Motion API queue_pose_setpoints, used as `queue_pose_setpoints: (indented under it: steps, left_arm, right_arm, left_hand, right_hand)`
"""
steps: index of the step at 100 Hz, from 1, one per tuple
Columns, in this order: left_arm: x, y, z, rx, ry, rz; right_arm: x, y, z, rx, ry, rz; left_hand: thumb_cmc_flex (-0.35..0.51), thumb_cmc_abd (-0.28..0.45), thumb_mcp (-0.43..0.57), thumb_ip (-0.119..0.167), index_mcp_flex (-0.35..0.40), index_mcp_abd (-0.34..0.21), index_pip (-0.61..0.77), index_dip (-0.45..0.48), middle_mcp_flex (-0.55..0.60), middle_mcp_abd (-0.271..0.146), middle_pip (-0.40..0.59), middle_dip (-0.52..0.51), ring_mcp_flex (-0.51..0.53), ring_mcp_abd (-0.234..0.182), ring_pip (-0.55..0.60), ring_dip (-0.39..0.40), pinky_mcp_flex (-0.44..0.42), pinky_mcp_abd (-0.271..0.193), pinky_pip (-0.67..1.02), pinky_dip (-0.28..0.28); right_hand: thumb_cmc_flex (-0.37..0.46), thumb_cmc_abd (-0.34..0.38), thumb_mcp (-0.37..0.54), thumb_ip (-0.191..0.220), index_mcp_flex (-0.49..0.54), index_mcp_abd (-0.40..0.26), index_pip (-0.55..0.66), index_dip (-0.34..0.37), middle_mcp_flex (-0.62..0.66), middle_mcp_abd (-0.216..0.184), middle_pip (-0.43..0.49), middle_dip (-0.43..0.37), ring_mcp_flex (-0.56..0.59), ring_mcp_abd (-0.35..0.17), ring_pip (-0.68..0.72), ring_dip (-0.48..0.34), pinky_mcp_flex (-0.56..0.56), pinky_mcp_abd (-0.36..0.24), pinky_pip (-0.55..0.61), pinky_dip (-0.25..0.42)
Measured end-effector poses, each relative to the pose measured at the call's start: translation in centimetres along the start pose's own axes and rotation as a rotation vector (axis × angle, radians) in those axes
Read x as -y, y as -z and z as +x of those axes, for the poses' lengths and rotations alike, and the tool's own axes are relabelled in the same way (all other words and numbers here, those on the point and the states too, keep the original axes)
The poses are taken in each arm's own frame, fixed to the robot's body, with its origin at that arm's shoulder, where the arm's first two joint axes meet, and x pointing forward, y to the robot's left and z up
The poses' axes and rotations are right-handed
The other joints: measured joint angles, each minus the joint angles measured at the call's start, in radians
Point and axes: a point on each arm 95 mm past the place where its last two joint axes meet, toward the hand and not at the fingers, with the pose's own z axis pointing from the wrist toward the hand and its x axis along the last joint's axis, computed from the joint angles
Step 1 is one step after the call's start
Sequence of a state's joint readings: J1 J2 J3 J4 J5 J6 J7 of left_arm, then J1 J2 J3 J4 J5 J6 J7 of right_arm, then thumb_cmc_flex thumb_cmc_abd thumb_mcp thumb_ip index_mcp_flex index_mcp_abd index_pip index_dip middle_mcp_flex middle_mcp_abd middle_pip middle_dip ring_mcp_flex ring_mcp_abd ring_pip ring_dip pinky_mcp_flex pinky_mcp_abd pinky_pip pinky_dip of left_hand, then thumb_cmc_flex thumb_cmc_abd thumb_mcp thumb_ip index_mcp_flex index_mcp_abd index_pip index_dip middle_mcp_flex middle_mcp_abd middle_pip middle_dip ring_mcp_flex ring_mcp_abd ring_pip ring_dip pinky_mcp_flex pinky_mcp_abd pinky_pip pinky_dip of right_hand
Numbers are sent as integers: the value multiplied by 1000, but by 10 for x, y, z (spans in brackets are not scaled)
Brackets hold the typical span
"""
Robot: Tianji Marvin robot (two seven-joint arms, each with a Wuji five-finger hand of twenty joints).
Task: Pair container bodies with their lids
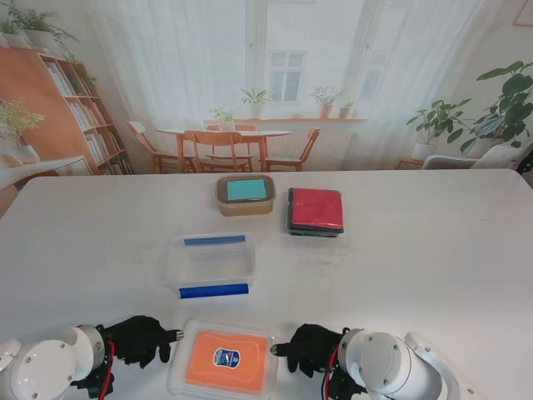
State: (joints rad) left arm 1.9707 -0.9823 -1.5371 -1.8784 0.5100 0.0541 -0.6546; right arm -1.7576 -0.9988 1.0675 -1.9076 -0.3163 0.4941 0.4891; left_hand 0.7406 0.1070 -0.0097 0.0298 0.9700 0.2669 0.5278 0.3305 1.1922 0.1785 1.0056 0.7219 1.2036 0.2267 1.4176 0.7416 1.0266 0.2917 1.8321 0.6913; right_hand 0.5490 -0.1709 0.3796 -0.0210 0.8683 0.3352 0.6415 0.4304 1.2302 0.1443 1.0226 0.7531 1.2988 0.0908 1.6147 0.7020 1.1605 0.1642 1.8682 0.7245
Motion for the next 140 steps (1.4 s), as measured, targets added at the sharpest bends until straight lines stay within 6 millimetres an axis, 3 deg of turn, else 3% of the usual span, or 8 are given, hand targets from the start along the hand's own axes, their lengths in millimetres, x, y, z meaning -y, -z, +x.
queue_pose_setpoints:
  steps: [39, 71, 113, 125, 140]
  left_arm:
    - [-1, -1, 2, 24, 1, 0]
    - [-3, -6, 6, 63, 43, -61]
    - [-2, -13, 10, 70, 37, -103]
    - [-2, -16, 10, 92, 42, -107]
    - [2, -21, 11, 121, 43, -133]
  right_arm:
    - [2, -8, 3, 3, -2, 40]
    - [2, -12, 5, -3, -12, 60]
    - [2, -12, 3, 7, -17, 55]
    - [2, -13, 3, 9, -20, 55]
    - [1, -14, 3, 10, -18, 55]
  left_hand:
    - [0, 0, 0, 0, -5, -19, 26, 1, 0, -1, 0, -2, 0, -1, 0, 0, 0, -1, 0, -5]
    - [0, -2, 0, 0, -28, -20, 95, 107, 0, -4, 0, -2, 0, -4, 0, 0, 0, -4, 0, -11]
    - [0, -2, 0, 0, -29, -19, 149, 145, 0, -4, 0, -2, 0, -4, 0, 0, 0, -5, 0, -21]
    - [0, -2, 0, 0, -28, -40, 181, 206, 0, -11, 0, -2, 0, -6, 0, 0, 0, -6, 0, -22]
    - [0, -2, 0, 0, -45, -52, 241, 204, -1, -13, 0, -2, 0, -8, 0, 0, 0, -9, 0, -29]
  right_hand:
    - [0, 5, -13, 0, 9, -21, 59, 12, 0, 0, 0, 0, 0, 0, 2, 1, 0, 0, 1, 0]
    - [0, 7, -14, 0, 10, -25, 68, 13, 0, 0, 0, 0, 0, 0, 2, 2, 0, 0, 1, 0]
    - [0, 7, -14, 0, 20, -38, 77, 13, 0, -1, 0, 0, 0, 0, 2, 2, 0, 0, 1, 0]
    - [0, 7, -14, 0, 20, -39, 89, 24, 0, -1, 0, 0, 0, 0, 2, 2, 0, 0, 1, 0]
    - [0, 7, -14, 0, 20, -40, 96, 25, 0, -1, 0, 0, 0, 0, 2, 2, 0, 0, 1, 0]
